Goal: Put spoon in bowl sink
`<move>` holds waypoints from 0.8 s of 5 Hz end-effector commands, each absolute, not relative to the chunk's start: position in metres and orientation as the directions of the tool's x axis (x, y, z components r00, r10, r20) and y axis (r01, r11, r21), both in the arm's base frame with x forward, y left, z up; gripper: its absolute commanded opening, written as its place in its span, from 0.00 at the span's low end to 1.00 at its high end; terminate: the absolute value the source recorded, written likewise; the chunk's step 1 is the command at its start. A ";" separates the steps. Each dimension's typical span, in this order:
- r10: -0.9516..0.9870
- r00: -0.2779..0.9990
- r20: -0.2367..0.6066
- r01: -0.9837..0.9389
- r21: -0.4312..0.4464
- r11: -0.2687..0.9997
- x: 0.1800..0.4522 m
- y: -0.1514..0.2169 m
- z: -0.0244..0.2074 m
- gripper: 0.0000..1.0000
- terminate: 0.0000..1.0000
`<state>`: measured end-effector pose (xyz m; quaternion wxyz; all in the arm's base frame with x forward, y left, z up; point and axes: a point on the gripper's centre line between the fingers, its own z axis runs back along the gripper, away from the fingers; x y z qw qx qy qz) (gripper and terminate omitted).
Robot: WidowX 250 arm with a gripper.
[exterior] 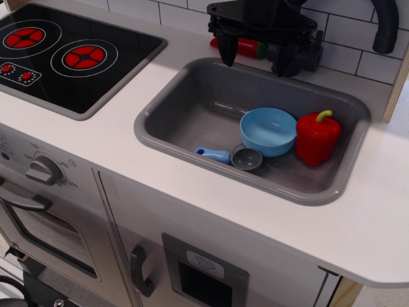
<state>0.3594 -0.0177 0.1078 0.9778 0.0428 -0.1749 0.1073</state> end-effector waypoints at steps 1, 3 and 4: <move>0.195 0.916 0.351 -0.225 0.046 0.973 0.359 -0.018 0.108 1.00 0.00; -0.286 0.928 0.237 0.278 0.066 0.958 0.340 0.016 0.079 1.00 0.00; -0.485 0.855 0.183 0.487 0.036 0.873 0.345 0.026 0.060 1.00 0.00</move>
